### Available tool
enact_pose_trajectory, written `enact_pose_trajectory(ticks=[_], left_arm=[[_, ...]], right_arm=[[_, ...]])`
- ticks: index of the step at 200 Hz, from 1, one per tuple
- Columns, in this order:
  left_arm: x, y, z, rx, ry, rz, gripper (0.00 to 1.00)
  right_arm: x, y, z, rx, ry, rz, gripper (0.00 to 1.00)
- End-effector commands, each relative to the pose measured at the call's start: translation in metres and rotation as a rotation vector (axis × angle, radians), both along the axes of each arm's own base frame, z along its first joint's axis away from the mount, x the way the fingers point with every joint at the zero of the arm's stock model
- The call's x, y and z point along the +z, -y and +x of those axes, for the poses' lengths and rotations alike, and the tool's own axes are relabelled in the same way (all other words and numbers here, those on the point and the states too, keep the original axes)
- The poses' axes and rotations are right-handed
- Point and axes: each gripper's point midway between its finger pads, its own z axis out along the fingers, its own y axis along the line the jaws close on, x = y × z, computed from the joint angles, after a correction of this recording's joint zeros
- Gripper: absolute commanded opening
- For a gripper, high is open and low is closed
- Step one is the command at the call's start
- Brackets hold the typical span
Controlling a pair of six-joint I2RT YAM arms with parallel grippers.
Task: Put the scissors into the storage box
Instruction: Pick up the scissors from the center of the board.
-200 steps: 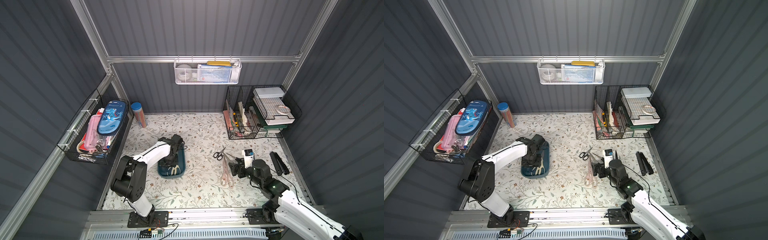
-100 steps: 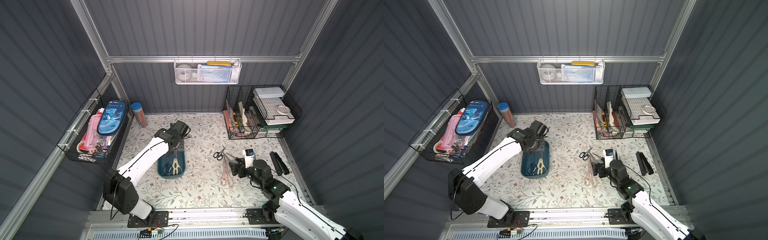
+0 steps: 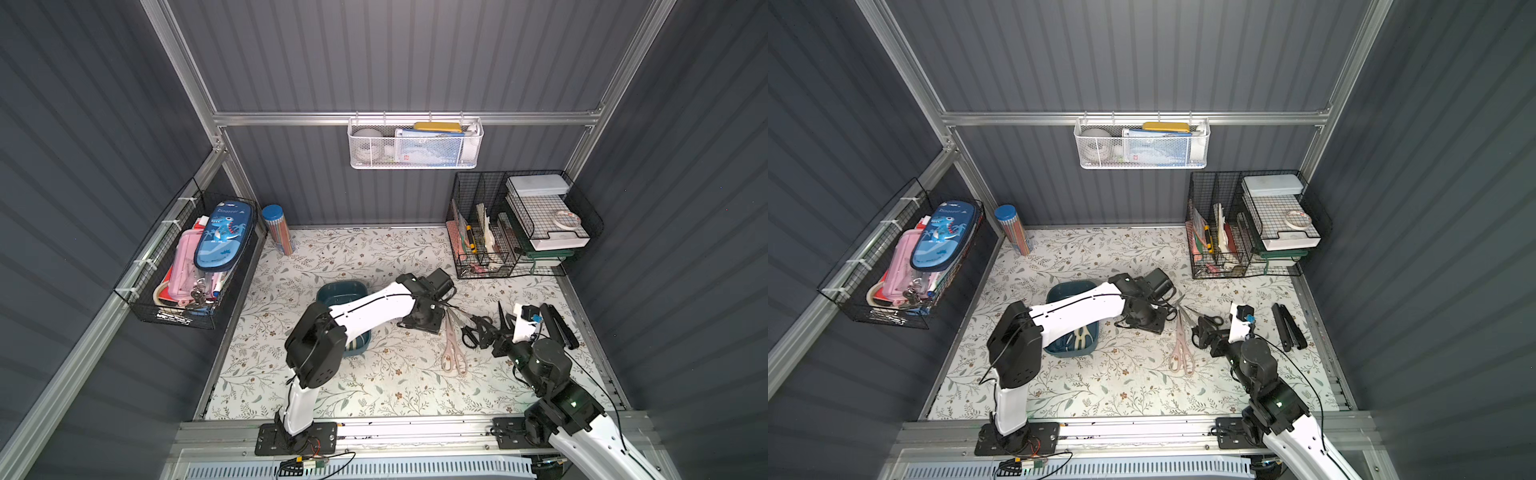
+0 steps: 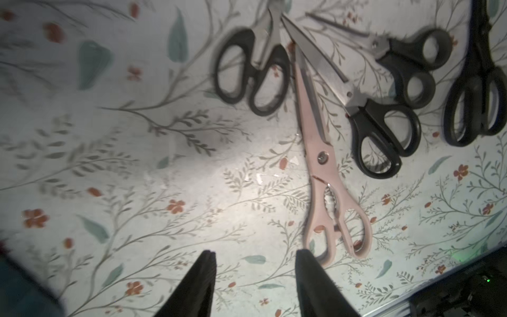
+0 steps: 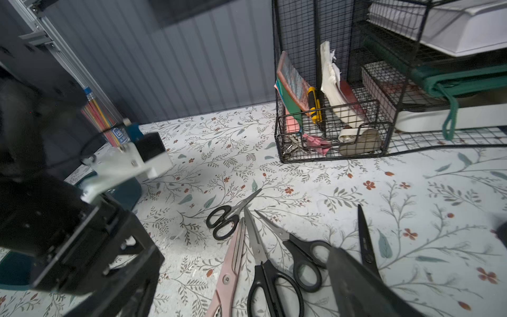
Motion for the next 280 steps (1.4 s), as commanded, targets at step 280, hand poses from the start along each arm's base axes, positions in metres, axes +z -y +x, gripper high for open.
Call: enact_pose_trajectory(ticks=[280], left_arm=[[-0.053,0.038,0.083,-0.278,0.139,0.1,0.42]], right_arm=[[-0.024,-0.017,0.01,0.056,-0.129,-0.06,0.99]])
